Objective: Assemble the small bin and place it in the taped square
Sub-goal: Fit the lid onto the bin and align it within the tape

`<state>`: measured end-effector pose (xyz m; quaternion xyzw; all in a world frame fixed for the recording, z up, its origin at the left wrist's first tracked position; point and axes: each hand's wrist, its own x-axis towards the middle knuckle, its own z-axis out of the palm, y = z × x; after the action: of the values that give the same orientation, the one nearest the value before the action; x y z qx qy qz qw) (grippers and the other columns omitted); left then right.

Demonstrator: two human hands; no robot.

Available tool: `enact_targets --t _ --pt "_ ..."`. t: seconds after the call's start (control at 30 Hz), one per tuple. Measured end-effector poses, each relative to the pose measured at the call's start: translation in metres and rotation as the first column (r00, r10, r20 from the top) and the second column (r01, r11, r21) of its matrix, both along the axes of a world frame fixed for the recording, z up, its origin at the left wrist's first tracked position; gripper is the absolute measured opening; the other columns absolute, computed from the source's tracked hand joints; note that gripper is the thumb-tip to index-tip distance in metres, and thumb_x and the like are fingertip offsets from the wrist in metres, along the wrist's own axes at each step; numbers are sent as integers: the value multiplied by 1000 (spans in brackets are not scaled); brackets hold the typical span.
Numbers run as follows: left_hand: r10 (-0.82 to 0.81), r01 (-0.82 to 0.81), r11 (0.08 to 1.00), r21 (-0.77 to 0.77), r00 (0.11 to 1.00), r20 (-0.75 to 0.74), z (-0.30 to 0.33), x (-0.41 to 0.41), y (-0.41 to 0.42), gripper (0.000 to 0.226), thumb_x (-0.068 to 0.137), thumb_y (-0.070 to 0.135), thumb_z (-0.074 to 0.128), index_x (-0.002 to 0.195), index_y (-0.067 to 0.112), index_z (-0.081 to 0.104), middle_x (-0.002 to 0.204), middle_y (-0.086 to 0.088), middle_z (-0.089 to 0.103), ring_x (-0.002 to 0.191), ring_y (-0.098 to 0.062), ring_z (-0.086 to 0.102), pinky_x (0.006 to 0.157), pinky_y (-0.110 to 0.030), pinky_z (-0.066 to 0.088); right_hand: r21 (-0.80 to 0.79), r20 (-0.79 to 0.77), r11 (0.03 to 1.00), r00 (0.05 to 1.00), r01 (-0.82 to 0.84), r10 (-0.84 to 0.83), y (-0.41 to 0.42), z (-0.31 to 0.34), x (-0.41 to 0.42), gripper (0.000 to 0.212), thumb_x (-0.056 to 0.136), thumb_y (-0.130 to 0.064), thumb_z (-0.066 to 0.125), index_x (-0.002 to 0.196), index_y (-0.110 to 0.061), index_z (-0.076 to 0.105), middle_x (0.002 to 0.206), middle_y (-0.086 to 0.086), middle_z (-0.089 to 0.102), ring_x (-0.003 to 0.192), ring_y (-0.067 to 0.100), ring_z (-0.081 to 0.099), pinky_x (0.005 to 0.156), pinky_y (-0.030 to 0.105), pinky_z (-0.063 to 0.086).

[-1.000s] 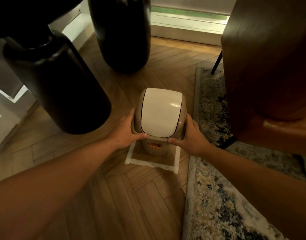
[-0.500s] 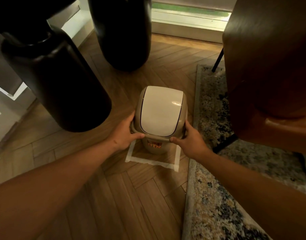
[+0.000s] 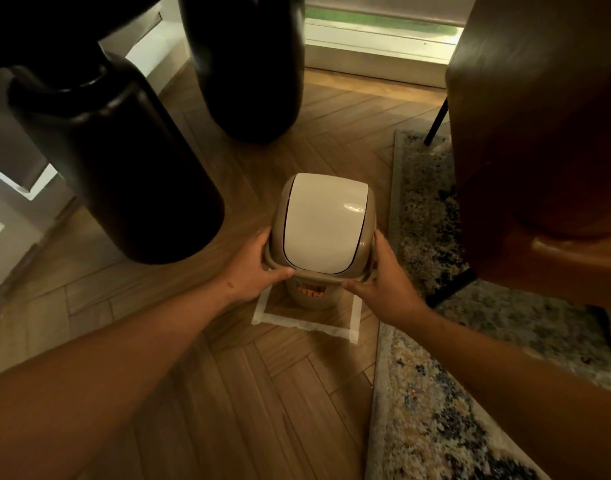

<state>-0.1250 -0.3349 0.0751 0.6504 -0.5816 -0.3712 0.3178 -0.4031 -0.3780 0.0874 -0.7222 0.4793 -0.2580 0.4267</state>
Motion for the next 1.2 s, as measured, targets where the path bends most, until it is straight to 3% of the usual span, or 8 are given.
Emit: enact_targets --t 0.07,0.17,0.37,0.47,0.6,0.73,0.9,1.2 --pt "4 -4 1000 11 1000 -7 -4 -1 1 91 77 26 85 154 29 36 145 7 56 130 -8 55 110 -42 48 -8 29 1000 1000 9 -9 3 -1 2 110 78 -21 90 150 -61 17 156 -12 46 137 -13 41 102 5 39" --pt "33 -33 999 13 999 -4 -7 -3 2 94 79 21 83 157 27 31 148 3 53 133 -13 54 111 -44 47 -17 29 999 999 46 -46 5 -4 4 112 79 -18 89 140 -73 13 151 -16 51 126 -21 45 91 -1 39" --pt "47 -46 998 36 998 -31 -12 -2 2 97 74 34 82 156 33 30 148 5 54 133 -12 54 110 -45 48 22 34 999 999 41 -42 4 -14 2 107 81 -14 88 157 -51 22 142 -26 55 124 -21 48 92 0 41" --pt "59 -57 997 48 997 -56 -15 -2 2 97 75 29 83 156 31 31 145 4 58 130 -13 57 109 -46 48 24 29 999 999 38 -38 3 -17 0 109 81 -12 87 155 -54 20 132 -39 52 119 -26 49 90 -1 41" --pt "62 -59 997 49 996 -62 -16 -3 1 96 79 20 84 157 31 29 146 5 56 132 -11 55 111 -43 47 23 10 999 999 34 -35 3 -16 2 106 82 -11 86 159 -47 21 137 -30 55 119 -24 49 91 -1 41" --pt "50 -46 998 49 996 -76 -13 -2 -5 97 80 17 83 158 28 28 150 5 53 136 -9 50 114 -42 44 -15 -10 999 999 41 -41 0 -16 4 107 83 -11 86 150 -57 17 131 -35 51 113 -33 44 84 -6 38" --pt "59 -54 997 53 994 -89 -14 -3 -10 97 80 14 83 158 27 27 150 5 53 137 -10 50 115 -43 43 -9 -34 999 998 48 -48 -7 -18 5 112 83 -11 85 162 -44 13 139 -26 52 109 -37 42 82 -8 37" --pt "46 -45 999 24 998 -52 -17 -3 -15 98 80 12 84 159 21 26 151 1 51 139 -11 47 118 -41 38 7 -24 1000 999 29 -29 -12 -16 6 114 84 -9 84 163 -44 10 157 -12 47 136 -3 45 95 -4 36"
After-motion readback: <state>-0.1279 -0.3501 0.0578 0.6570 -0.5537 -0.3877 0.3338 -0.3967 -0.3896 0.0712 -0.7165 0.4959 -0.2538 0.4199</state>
